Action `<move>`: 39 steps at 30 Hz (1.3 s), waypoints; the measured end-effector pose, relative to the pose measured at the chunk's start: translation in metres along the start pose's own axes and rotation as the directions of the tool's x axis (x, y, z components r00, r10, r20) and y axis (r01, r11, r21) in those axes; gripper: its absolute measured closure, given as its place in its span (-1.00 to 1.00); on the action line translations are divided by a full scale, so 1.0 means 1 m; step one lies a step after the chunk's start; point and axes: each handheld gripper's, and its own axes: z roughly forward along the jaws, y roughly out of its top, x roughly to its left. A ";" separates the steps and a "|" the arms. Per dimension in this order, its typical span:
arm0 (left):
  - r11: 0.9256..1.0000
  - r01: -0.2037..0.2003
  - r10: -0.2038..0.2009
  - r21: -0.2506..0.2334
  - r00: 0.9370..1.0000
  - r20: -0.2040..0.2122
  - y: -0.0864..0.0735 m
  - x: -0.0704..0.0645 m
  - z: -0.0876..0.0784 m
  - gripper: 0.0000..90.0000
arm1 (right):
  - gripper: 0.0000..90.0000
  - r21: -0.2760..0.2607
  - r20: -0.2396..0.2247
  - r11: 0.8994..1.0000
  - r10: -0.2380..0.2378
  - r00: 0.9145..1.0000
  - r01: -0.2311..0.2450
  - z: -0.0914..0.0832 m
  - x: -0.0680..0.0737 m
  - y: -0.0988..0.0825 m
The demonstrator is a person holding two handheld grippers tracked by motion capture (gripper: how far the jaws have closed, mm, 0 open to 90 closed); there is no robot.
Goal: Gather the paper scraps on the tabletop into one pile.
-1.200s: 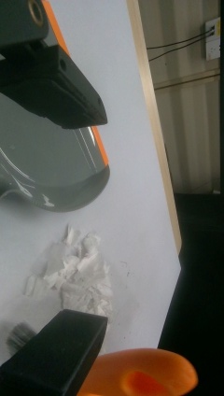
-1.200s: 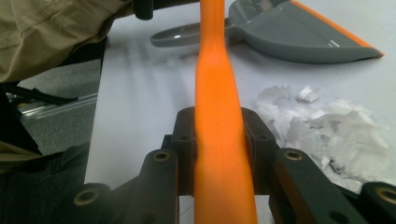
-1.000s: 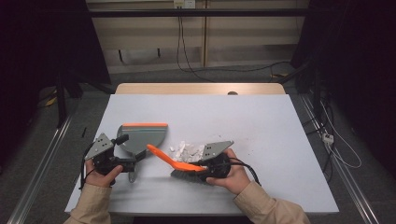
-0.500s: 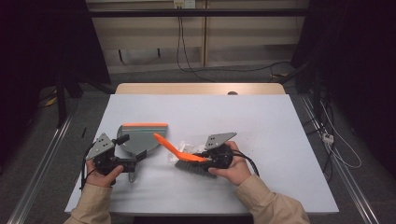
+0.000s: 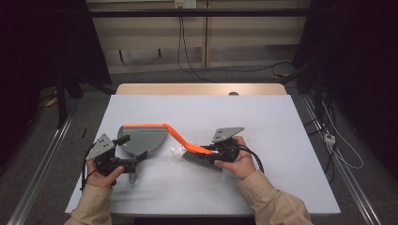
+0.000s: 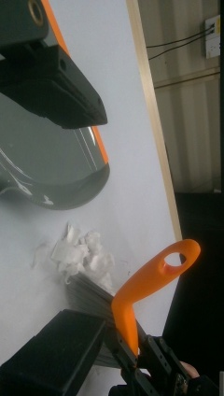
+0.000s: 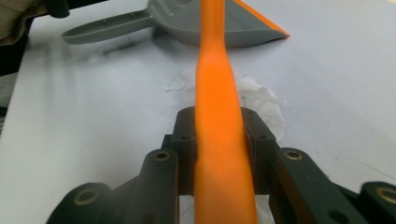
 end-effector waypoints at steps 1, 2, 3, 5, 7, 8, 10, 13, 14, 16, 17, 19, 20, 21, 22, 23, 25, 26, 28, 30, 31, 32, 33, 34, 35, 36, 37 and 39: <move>1.000 -0.001 0.001 0.000 1.000 0.000 0.000 0.000 0.000 -0.90 | 0.58 -0.005 0.000 1.000 0.007 1.000 -0.007 -0.001 -0.001 0.000; 1.000 -0.004 0.004 0.000 1.000 0.001 0.000 0.000 0.000 -0.90 | 0.58 -0.009 0.002 1.000 0.012 1.000 -0.012 -0.002 -0.002 0.000; 1.000 -0.006 0.006 0.003 1.000 0.002 0.000 0.000 0.000 -0.90 | 0.58 -0.012 0.009 1.000 0.011 1.000 -0.011 -0.003 -0.002 0.000; 1.000 -0.006 0.006 0.003 1.000 0.003 0.000 0.000 0.000 -0.90 | 0.58 -0.023 0.013 1.000 0.018 1.000 -0.017 -0.006 -0.003 0.001; 1.000 -0.006 0.006 0.002 1.000 0.002 0.000 -0.001 0.000 -0.90 | 0.58 -0.041 0.013 0.999 0.022 1.000 -0.021 -0.010 -0.003 0.003; 1.000 -0.006 0.006 0.001 1.000 0.002 0.000 0.000 0.000 -0.90 | 0.58 -0.050 0.015 0.998 0.024 1.000 -0.024 -0.012 -0.003 0.004; 1.000 -0.006 0.006 0.001 1.000 0.002 0.000 0.000 0.000 -0.90 | 0.58 -0.069 0.012 0.997 0.029 1.000 -0.028 -0.016 -0.002 0.007; 1.000 -0.006 0.006 0.002 1.000 0.003 0.000 -0.001 0.000 -0.90 | 0.58 -0.089 0.012 0.996 0.028 1.000 -0.027 -0.021 -0.001 0.010; 1.000 -0.006 0.006 0.002 1.000 0.003 0.001 -0.001 0.000 -0.90 | 0.58 -0.091 0.012 0.995 0.028 1.000 -0.027 -0.022 -0.001 0.011; 1.000 -0.008 0.008 0.003 1.000 0.003 0.001 -0.002 0.001 -0.90 | 0.58 -0.094 0.017 0.995 0.026 1.000 -0.024 -0.024 -0.001 0.013; 1.000 -0.008 0.008 0.002 1.000 0.003 0.001 -0.002 0.000 -0.90 | 0.58 -0.094 0.018 0.995 0.025 1.000 -0.023 -0.026 -0.002 0.013; 1.000 -0.009 0.009 0.002 1.000 0.002 0.001 -0.002 0.000 -0.90 | 0.58 -0.104 0.020 0.994 0.025 0.999 -0.023 -0.029 -0.001 0.013; 1.000 -0.008 0.008 0.002 1.000 0.002 0.001 -0.002 0.000 -0.90 | 0.58 -0.106 0.015 0.994 0.027 1.000 -0.025 -0.030 0.000 0.013; 1.000 -0.007 0.007 0.003 1.000 0.001 0.001 -0.002 0.000 -0.90 | 0.58 -0.104 0.007 0.994 0.022 1.000 -0.021 -0.030 0.003 0.013; 1.000 -0.007 0.007 0.004 1.000 0.002 0.001 -0.002 0.001 -0.90 | 0.58 -0.099 -0.005 0.995 0.016 1.000 -0.017 -0.029 0.006 0.013; 1.000 -0.007 0.007 0.004 1.000 0.003 0.001 -0.001 0.001 -0.90 | 0.58 -0.090 -0.019 0.996 0.010 1.000 -0.012 -0.027 0.010 0.012; 1.000 -0.007 0.007 0.003 1.000 0.002 0.001 -0.001 0.000 -0.90 | 0.58 -0.080 -0.050 0.997 0.000 0.999 -0.004 -0.022 0.018 0.010; 1.000 -0.007 0.007 0.002 1.000 0.002 0.001 -0.001 0.000 -0.90 | 0.58 -0.084 -0.077 0.996 0.005 0.997 -0.011 -0.020 0.022 0.008; 1.000 -0.006 0.006 0.004 1.000 0.002 0.001 -0.001 0.000 -0.90 | 0.58 -0.074 -0.116 0.997 0.014 0.993 -0.023 -0.013 0.028 0.004; 1.000 -0.009 0.009 0.004 1.000 0.001 0.001 -0.002 0.001 -0.90 | 0.58 -0.040 -0.133 0.999 -0.007 0.991 0.001 -0.006 0.034 0.001; 1.000 -0.009 0.009 0.004 1.000 0.003 0.001 -0.002 0.001 -0.90 | 0.58 -0.025 -0.141 1.000 -0.011 0.990 0.007 -0.003 0.036 0.000; 1.000 -0.009 0.009 0.004 1.000 0.004 0.001 -0.002 0.001 -0.90 | 0.58 -0.017 -0.145 1.000 -0.012 0.989 0.009 -0.001 0.037 -0.002; 1.000 -0.008 0.008 0.003 1.000 0.003 0.001 -0.002 0.001 -0.90 | 0.58 -0.006 -0.152 1.000 -0.008 0.988 0.007 0.001 0.037 -0.004; 1.000 -0.008 0.008 0.003 1.000 0.002 0.001 -0.002 0.001 -0.90 | 0.58 0.005 -0.138 1.000 -0.014 0.990 0.015 0.003 0.036 -0.005; 1.000 -0.008 0.008 0.003 1.000 0.002 0.001 -0.002 0.000 -0.90 | 0.58 0.009 -0.119 1.000 -0.019 0.993 0.020 0.003 0.033 -0.005; 1.000 -0.008 0.008 0.002 1.000 0.001 0.001 -0.002 0.000 -0.90 | 0.58 0.007 -0.120 1.000 -0.005 0.993 0.006 0.003 0.029 -0.005; 1.000 -0.007 0.007 0.003 1.000 0.001 0.001 -0.002 0.000 -0.90 | 0.58 0.004 -0.100 1.000 -0.001 0.995 0.001 0.002 0.025 -0.005; 1.000 -0.008 0.008 0.003 1.000 0.004 0.001 -0.002 0.001 -0.90 | 0.58 -0.005 -0.098 0.999 0.039 0.994 -0.040 0.002 0.016 -0.006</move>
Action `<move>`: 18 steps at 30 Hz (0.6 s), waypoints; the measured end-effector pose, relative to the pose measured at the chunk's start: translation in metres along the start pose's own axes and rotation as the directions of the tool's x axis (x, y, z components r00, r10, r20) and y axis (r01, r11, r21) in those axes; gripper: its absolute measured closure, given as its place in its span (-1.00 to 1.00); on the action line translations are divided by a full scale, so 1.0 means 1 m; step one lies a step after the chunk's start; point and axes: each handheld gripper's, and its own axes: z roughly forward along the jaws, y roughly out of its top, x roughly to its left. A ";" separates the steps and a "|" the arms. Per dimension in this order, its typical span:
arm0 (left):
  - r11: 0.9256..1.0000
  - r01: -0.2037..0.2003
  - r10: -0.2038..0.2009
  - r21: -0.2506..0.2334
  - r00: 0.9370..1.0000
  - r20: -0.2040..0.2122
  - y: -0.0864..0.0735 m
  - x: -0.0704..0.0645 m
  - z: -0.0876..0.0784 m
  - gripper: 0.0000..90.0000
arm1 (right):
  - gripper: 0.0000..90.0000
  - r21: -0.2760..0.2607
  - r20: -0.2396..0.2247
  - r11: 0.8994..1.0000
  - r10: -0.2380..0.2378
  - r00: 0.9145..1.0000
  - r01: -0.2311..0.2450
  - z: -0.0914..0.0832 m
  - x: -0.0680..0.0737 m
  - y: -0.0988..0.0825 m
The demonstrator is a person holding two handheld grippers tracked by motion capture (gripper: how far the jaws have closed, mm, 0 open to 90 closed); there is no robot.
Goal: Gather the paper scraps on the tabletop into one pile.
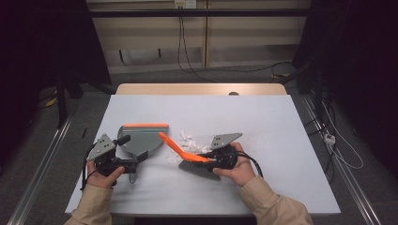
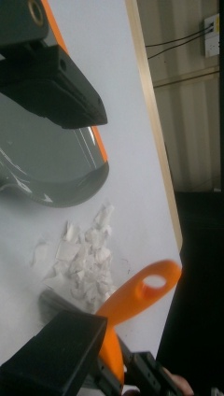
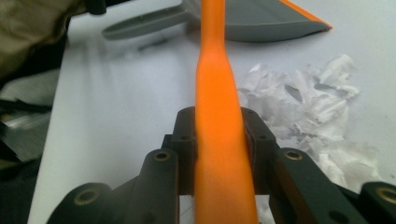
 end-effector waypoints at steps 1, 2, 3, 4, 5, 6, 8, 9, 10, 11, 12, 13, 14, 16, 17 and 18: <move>1.000 -0.001 0.001 0.000 1.000 0.000 0.000 0.000 0.000 -0.90 | 0.58 -0.006 0.020 1.000 0.005 1.000 -0.005 0.000 -0.004 0.000; 1.000 0.000 0.000 0.000 1.000 0.000 0.000 0.000 0.000 -0.90 | 0.58 -0.006 0.029 1.000 0.011 1.000 -0.011 -0.001 -0.007 0.000; 1.000 0.000 0.000 0.000 1.000 0.000 0.000 0.000 0.000 -0.90 | 0.58 -0.009 0.031 1.000 0.012 0.999 -0.011 -0.001 -0.009 0.001; 1.000 0.001 -0.001 -0.001 1.000 0.000 0.000 0.000 0.000 -0.90 | 0.58 -0.008 0.054 1.000 -0.002 0.999 0.003 -0.002 -0.011 0.002; 1.000 0.002 -0.002 -0.001 1.000 0.000 0.000 0.000 0.000 -0.90 | 0.58 -0.002 0.075 1.000 -0.015 0.997 0.015 -0.003 -0.014 0.004; 1.000 0.002 -0.002 -0.001 1.000 0.001 0.000 0.000 0.000 -0.90 | 0.58 0.000 0.083 1.000 -0.023 0.996 0.023 -0.004 -0.017 0.006; 1.000 0.001 -0.001 -0.002 1.000 0.001 0.000 0.000 0.000 -0.90 | 0.58 -0.039 0.049 0.999 0.006 0.999 -0.004 -0.006 -0.021 0.008; 1.000 0.001 -0.001 -0.002 1.000 0.002 0.000 0.000 0.001 -0.90 | 0.58 -0.051 0.045 0.999 0.008 0.999 -0.006 -0.007 -0.022 0.009; 1.000 0.001 -0.001 -0.001 1.000 0.002 0.000 0.000 0.001 -0.90 | 0.58 -0.052 0.052 0.999 -0.002 0.999 0.005 -0.009 -0.021 0.011; 1.000 0.002 -0.002 -0.001 1.000 0.002 0.000 0.000 0.001 -0.90 | 0.58 -0.053 0.058 0.998 -0.010 0.998 0.013 -0.011 -0.020 0.013; 1.000 0.002 -0.002 0.000 1.000 0.001 0.000 0.001 0.001 -0.90 | 0.58 -0.056 0.066 0.998 -0.017 0.998 0.020 -0.013 -0.019 0.015; 1.000 -0.002 0.002 0.001 1.000 0.002 0.000 0.001 0.001 -0.90 | 0.58 -0.069 0.067 0.997 -0.012 0.998 0.017 -0.015 -0.018 0.017; 1.000 0.001 -0.001 0.000 1.000 0.002 0.000 0.001 0.001 -0.90 | 0.58 -0.082 0.065 0.997 -0.007 0.998 0.012 -0.018 -0.017 0.018; 1.000 0.001 -0.001 -0.001 1.000 0.002 0.000 0.000 0.001 -0.90 | 0.58 -0.100 0.087 0.995 0.002 0.996 0.007 -0.024 -0.015 0.022; 1.000 0.001 -0.001 -0.001 1.000 0.002 0.000 0.000 0.000 -0.90 | 0.58 -0.110 0.090 0.994 0.006 0.996 0.004 -0.027 -0.015 0.023; 1.000 0.000 0.000 -0.001 1.000 0.002 0.000 0.000 0.000 -0.90 | 0.58 -0.118 0.097 0.993 0.009 0.995 0.003 -0.031 -0.014 0.023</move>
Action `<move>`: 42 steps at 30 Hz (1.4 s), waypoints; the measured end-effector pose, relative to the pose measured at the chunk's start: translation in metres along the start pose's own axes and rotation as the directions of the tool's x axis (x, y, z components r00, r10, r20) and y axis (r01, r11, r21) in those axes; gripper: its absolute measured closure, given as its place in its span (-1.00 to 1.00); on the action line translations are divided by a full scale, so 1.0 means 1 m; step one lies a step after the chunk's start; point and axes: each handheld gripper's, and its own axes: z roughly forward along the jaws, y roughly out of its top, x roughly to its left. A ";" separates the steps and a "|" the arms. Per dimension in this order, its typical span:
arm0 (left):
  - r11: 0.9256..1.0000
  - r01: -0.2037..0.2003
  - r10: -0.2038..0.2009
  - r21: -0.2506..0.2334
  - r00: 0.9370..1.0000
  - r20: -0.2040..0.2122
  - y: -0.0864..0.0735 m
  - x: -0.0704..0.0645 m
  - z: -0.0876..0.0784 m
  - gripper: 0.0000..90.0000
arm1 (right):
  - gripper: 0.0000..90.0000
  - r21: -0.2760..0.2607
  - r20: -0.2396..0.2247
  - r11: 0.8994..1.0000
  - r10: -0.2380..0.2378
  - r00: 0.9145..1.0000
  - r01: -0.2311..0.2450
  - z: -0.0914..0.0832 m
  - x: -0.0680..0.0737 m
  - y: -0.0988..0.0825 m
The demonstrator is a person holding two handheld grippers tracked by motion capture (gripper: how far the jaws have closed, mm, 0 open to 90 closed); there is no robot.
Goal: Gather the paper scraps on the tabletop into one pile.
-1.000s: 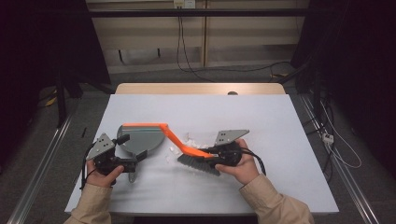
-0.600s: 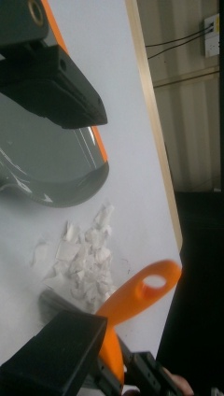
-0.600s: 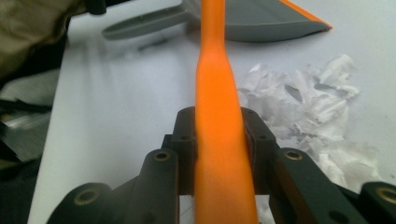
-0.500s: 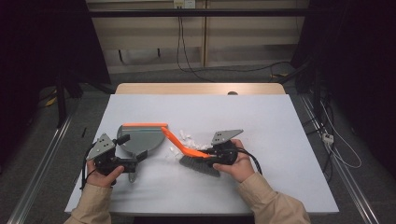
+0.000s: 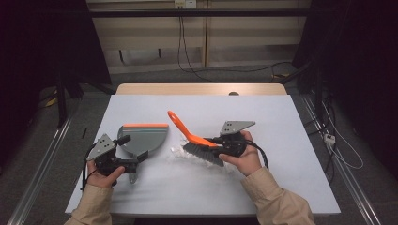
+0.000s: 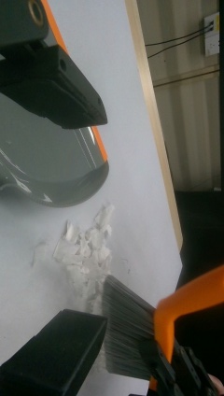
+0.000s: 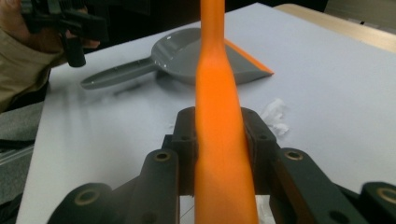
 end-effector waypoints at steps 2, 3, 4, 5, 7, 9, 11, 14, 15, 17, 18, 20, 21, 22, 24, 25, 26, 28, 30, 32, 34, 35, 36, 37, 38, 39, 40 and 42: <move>1.000 -0.004 0.004 0.002 1.000 0.003 0.000 0.000 0.000 -0.90 | 0.58 -0.014 0.040 1.000 0.002 0.999 -0.002 -0.008 0.001 0.002; 1.000 -0.005 0.005 0.003 1.000 0.004 0.000 0.000 0.000 -0.90 | 0.58 -0.020 0.064 1.000 0.004 0.998 -0.003 -0.012 0.001 0.002; 1.000 -0.006 0.006 0.002 1.000 0.006 0.000 0.000 0.000 -0.90 | 0.58 -0.030 0.080 0.999 0.021 0.997 -0.019 -0.015 0.000 0.001; 1.000 -0.008 0.008 0.001 1.000 0.007 0.000 0.000 0.000 -0.90 | 0.58 -0.037 0.098 0.999 0.042 0.994 -0.038 -0.018 -0.002 0.000; 1.000 -0.009 0.009 -0.001 1.000 0.010 0.001 0.000 0.000 -0.90 | 0.58 -0.034 0.141 0.999 0.044 0.989 -0.040 -0.024 -0.005 -0.004; 1.000 -0.009 0.009 -0.002 1.000 0.015 0.001 -0.001 0.001 -0.90 | 0.58 -0.037 0.183 0.997 0.066 0.981 -0.060 -0.030 -0.007 -0.009; 1.000 -0.008 0.008 0.000 1.000 0.024 0.000 -0.001 0.001 -0.90 | 0.58 -0.051 0.230 0.995 0.097 0.968 -0.088 -0.035 -0.010 -0.015; 1.000 -0.007 0.007 -0.003 0.999 0.035 0.000 -0.001 0.001 -0.90 | 0.58 -0.071 0.297 0.990 0.136 0.945 -0.120 -0.043 -0.012 -0.023; 1.000 -0.007 0.007 -0.004 0.999 0.037 0.000 -0.001 0.001 -0.90 | 0.58 -0.072 0.321 0.989 0.146 0.936 -0.130 -0.045 -0.012 -0.026; 1.000 -0.005 0.006 -0.009 0.999 0.044 0.000 -0.001 0.000 -0.90 | 0.58 -0.065 0.361 0.988 0.153 0.920 -0.138 -0.047 -0.012 -0.032; 1.000 -0.010 0.011 -0.007 0.999 0.044 0.000 -0.001 0.000 -0.90 | 0.58 -0.070 0.375 0.986 0.167 0.912 -0.152 -0.048 -0.011 -0.034; 1.000 -0.016 0.016 -0.005 0.999 0.048 0.000 -0.002 0.000 -0.90 | 0.58 -0.081 0.404 0.984 0.177 0.898 -0.157 -0.050 -0.008 -0.039; 1.000 -0.009 0.010 -0.007 0.999 0.054 0.000 -0.003 0.000 -0.90 | 0.58 -0.082 0.433 0.985 0.172 0.885 -0.151 -0.050 -0.006 -0.040; 1.000 -0.017 0.018 -0.008 0.998 0.056 0.001 -0.003 0.000 -0.90 | 0.58 -0.079 0.461 0.987 0.164 0.872 -0.143 -0.051 -0.004 -0.042; 1.000 -0.017 0.018 -0.015 0.998 0.056 0.001 -0.004 0.000 -0.90 | 0.58 -0.095 0.504 0.986 0.167 0.847 -0.137 -0.053 0.001 -0.046; 1.000 -0.015 0.016 -0.016 0.998 0.056 0.001 -0.004 0.000 -0.90 | 0.58 -0.093 0.521 0.986 0.168 0.837 -0.140 -0.053 0.003 -0.048; 1.000 -0.018 0.019 -0.018 0.998 0.055 0.002 -0.004 -0.001 -0.90 | 0.58 -0.087 0.540 0.986 0.164 0.826 -0.139 -0.053 0.005 -0.050; 1.000 -0.014 0.015 -0.016 0.998 0.053 0.002 -0.005 -0.001 -0.90 | 0.58 -0.075 0.566 0.987 0.160 0.809 -0.142 -0.051 0.008 -0.055; 1.000 -0.026 0.027 -0.012 0.998 0.055 0.003 -0.006 -0.001 -0.90 | 0.58 -0.068 0.581 0.986 0.165 0.797 -0.154 -0.046 0.009 -0.060; 0.999 -0.030 0.030 -0.014 0.998 0.054 0.003 -0.008 -0.001 -0.90 | 0.58 -0.077 0.592 0.984 0.173 0.788 -0.158 -0.040 0.013 -0.062; 0.999 -0.033 0.033 -0.013 0.998 0.057 0.004 -0.009 -0.001 -0.90 | 0.58 -0.077 0.615 0.987 0.159 0.772 -0.143 -0.033 0.017 -0.060; 0.999 -0.031 0.032 -0.016 0.998 0.056 0.004 -0.009 -0.001 -0.90 | 0.58 -0.075 0.621 0.987 0.156 0.768 -0.139 -0.028 0.019 -0.060; 0.999 -0.029 0.030 -0.017 0.998 0.056 0.004 -0.009 -0.001 -0.90 | 0.58 -0.077 0.629 0.988 0.152 0.763 -0.133 -0.024 0.020 -0.059; 0.999 -0.033 0.034 -0.014 0.998 0.056 0.004 -0.008 -0.001 -0.90 | 0.58 -0.080 0.642 0.988 0.152 0.752 -0.131 -0.019 0.022 -0.057; 0.999 -0.028 0.029 -0.016 0.998 0.054 0.004 -0.008 -0.001 -0.90 | 0.58 -0.085 0.645 0.988 0.156 0.749 -0.132 -0.014 0.022 -0.056; 1.000 -0.023 0.024 -0.016 0.998 0.053 0.003 -0.008 -0.002 -0.90 | 0.58 -0.090 0.645 0.987 0.158 0.748 -0.131 -0.009 0.022 -0.054; 1.000 -0.025 0.026 -0.015 0.998 0.051 0.003 -0.008 -0.002 -0.90 | 0.58 -0.086 0.655 0.988 0.150 0.740 -0.125 -0.005 0.022 -0.052; 1.000 -0.023 0.024 -0.018 0.999 0.048 0.004 -0.006 -0.004 -0.90 | 0.58 -0.103 0.648 0.986 0.165 0.744 -0.129 0.004 0.020 -0.049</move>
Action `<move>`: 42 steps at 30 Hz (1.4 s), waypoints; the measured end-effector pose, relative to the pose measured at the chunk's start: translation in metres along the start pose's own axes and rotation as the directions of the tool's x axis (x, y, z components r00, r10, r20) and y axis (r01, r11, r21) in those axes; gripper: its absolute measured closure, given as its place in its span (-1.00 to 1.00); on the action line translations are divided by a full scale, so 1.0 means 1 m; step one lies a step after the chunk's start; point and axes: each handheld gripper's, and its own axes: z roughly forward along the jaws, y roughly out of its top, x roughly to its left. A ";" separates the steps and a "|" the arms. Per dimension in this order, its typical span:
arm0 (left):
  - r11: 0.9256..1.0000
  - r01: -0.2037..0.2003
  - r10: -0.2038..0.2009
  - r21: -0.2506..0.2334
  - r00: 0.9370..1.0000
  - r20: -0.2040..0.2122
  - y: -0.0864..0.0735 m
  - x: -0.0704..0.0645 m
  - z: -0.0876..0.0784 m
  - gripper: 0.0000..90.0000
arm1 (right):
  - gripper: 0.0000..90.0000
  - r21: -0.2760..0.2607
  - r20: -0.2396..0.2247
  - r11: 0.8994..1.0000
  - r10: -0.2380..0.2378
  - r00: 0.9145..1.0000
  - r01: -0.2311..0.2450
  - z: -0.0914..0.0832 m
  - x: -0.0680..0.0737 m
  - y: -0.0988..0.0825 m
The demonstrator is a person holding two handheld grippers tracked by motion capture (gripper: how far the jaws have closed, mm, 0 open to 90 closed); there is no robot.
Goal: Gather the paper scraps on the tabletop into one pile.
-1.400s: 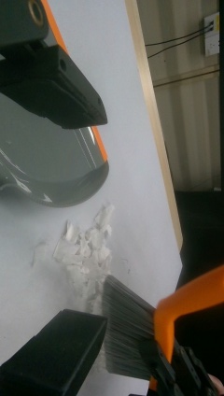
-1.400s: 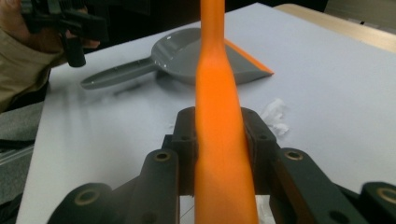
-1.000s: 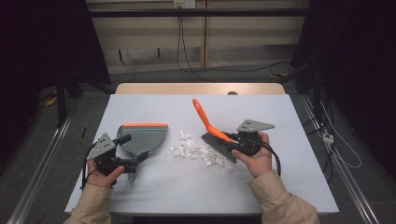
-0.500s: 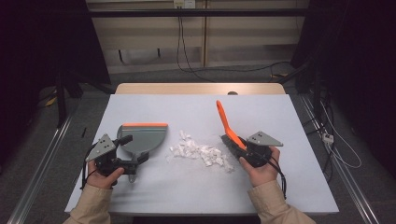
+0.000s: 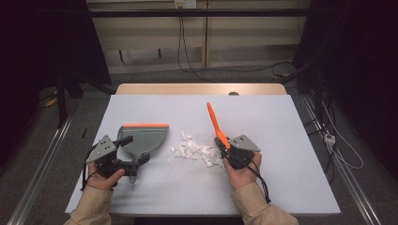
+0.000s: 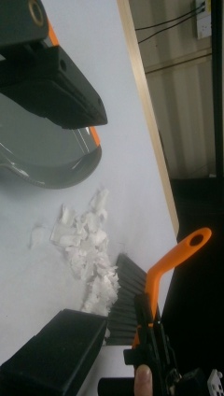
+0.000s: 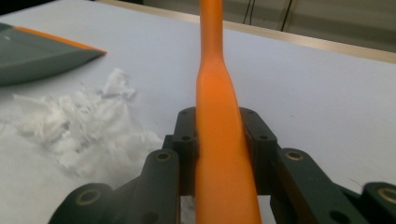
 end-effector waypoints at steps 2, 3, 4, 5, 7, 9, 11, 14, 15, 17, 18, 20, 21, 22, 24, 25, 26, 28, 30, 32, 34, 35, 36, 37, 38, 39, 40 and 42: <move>1.000 0.006 -0.006 -0.001 1.000 -0.003 -0.001 0.001 -0.001 -0.90 | 0.58 0.000 0.001 1.000 0.000 1.000 0.000 0.008 0.003 0.004; 1.000 0.006 -0.006 0.000 1.000 -0.005 -0.001 0.001 -0.001 -0.90 | 0.58 -0.005 -0.009 1.000 0.006 1.000 -0.006 0.012 0.005 0.006; 1.000 0.007 -0.007 0.001 1.000 -0.005 -0.001 0.001 -0.001 -0.90 | 0.58 -0.011 -0.014 1.000 0.018 1.000 -0.018 0.016 0.006 0.007; 1.000 0.007 -0.007 0.003 1.000 -0.006 -0.002 0.001 -0.001 -0.90 | 0.58 -0.009 -0.023 1.000 0.024 0.999 -0.025 0.021 0.006 0.010; 1.000 0.010 -0.010 0.003 1.000 -0.007 -0.002 0.001 -0.001 -0.90 | 0.58 -0.009 -0.038 0.999 0.041 0.998 -0.041 0.028 0.007 0.014; 1.000 0.004 -0.004 0.006 1.000 -0.007 -0.002 0.002 -0.001 -0.90 | 0.58 -0.017 -0.052 0.998 0.055 0.997 -0.056 0.033 0.008 0.017; 1.000 0.009 -0.009 0.006 1.000 -0.008 -0.002 0.001 0.000 -0.90 | 0.58 -0.021 -0.046 0.999 0.032 0.998 -0.033 0.036 0.007 0.022; 1.000 0.006 -0.006 0.013 1.000 -0.008 -0.003 0.002 0.001 -0.90 | 0.58 -0.031 -0.052 0.998 0.044 0.998 -0.045 0.036 0.001 0.027; 1.000 0.006 -0.006 0.014 1.000 -0.007 -0.003 0.002 0.001 -0.90 | 0.58 -0.037 -0.056 0.998 0.048 0.997 -0.050 0.036 -0.001 0.028; 1.000 0.004 -0.004 0.013 1.000 -0.005 -0.003 0.002 0.001 -0.90 | 0.58 -0.034 -0.046 0.998 0.045 0.998 -0.047 0.036 -0.005 0.030; 1.000 0.004 -0.004 0.013 1.000 -0.006 -0.003 0.001 0.002 -0.90 | 0.58 -0.035 -0.055 0.998 0.055 0.997 -0.057 0.036 -0.007 0.031; 1.000 0.005 -0.005 0.011 1.000 -0.004 -0.003 0.001 0.003 -0.90 | 0.58 -0.038 -0.065 0.997 0.058 0.996 -0.060 0.036 -0.008 0.032; 1.000 0.004 -0.004 0.012 1.000 -0.004 -0.003 0.001 0.004 -0.90 | 0.58 -0.041 -0.068 0.997 0.056 0.996 -0.059 0.035 -0.008 0.033; 1.000 0.002 -0.002 0.013 1.000 -0.003 -0.003 0.001 0.004 -0.89 | 0.58 -0.046 -0.067 0.997 0.054 0.996 -0.057 0.033 -0.009 0.035; 1.000 0.008 -0.008 0.014 1.000 0.000 -0.003 0.001 0.005 -0.89 | 0.58 -0.061 -0.081 0.996 0.061 0.995 -0.066 0.031 -0.011 0.038; 1.000 0.009 -0.009 0.014 1.000 0.000 -0.003 0.001 0.006 -0.89 | 0.58 -0.069 -0.078 0.996 0.055 0.995 -0.061 0.029 -0.011 0.040; 1.000 0.006 -0.006 0.015 1.000 -0.001 -0.003 0.002 0.006 -0.89 | 0.58 -0.073 -0.081 0.996 0.054 0.995 -0.060 0.028 -0.012 0.042; 1.000 0.006 -0.006 0.009 1.000 0.001 -0.002 0.002 0.007 -0.89 | 0.58 -0.075 -0.085 0.995 0.052 0.995 -0.058 0.027 -0.015 0.043; 1.000 0.007 -0.007 0.008 1.000 0.004 -0.002 0.002 0.007 -0.89 | 0.58 -0.068 -0.085 0.997 0.035 0.996 -0.041 0.026 -0.017 0.044; 1.000 0.003 -0.003 0.012 1.000 0.002 -0.002 0.002 0.007 -0.89 | 0.58 -0.062 -0.088 0.998 0.023 0.996 -0.029 0.025 -0.020 0.043; 1.000 0.006 -0.006 0.014 1.000 0.003 -0.002 0.002 0.008 -0.89 | 0.58 -0.046 -0.087 0.999 0.013 0.996 -0.017 0.026 -0.025 0.039; 1.000 0.006 -0.006 0.014 1.000 0.001 -0.002 0.002 0.008 -0.89 | 0.58 -0.038 -0.083 0.999 0.014 0.996 -0.017 0.026 -0.027 0.037; 1.000 0.006 -0.006 0.014 1.000 0.002 -0.002 0.002 0.008 -0.89 | 0.58 -0.028 -0.081 0.999 0.015 0.997 -0.017 0.026 -0.029 0.035; 1.000 0.003 -0.003 0.014 1.000 0.003 -0.002 0.002 0.008 -0.89 | 0.58 -0.019 -0.079 1.000 0.009 0.997 -0.011 0.027 -0.031 0.032; 1.000 0.002 -0.002 0.014 1.000 0.003 -0.002 0.002 0.008 -0.89 | 0.58 -0.013 -0.072 1.000 0.010 0.997 -0.011 0.028 -0.033 0.030; 1.000 0.003 -0.003 0.013 1.000 0.002 -0.002 0.002 0.008 -0.89 | 0.58 -0.008 -0.063 1.000 0.013 0.998 -0.014 0.028 -0.035 0.028; 1.000 0.003 -0.003 0.014 1.000 0.001 -0.002 0.002 0.007 -0.89 | 0.58 -0.004 -0.064 1.000 0.021 0.998 -0.022 0.029 -0.037 0.025; 1.000 0.003 -0.003 0.014 1.000 -0.001 -0.002 0.002 0.007 -0.89 | 0.58 0.010 -0.053 1.000 0.019 0.998 -0.019 0.030 -0.040 0.021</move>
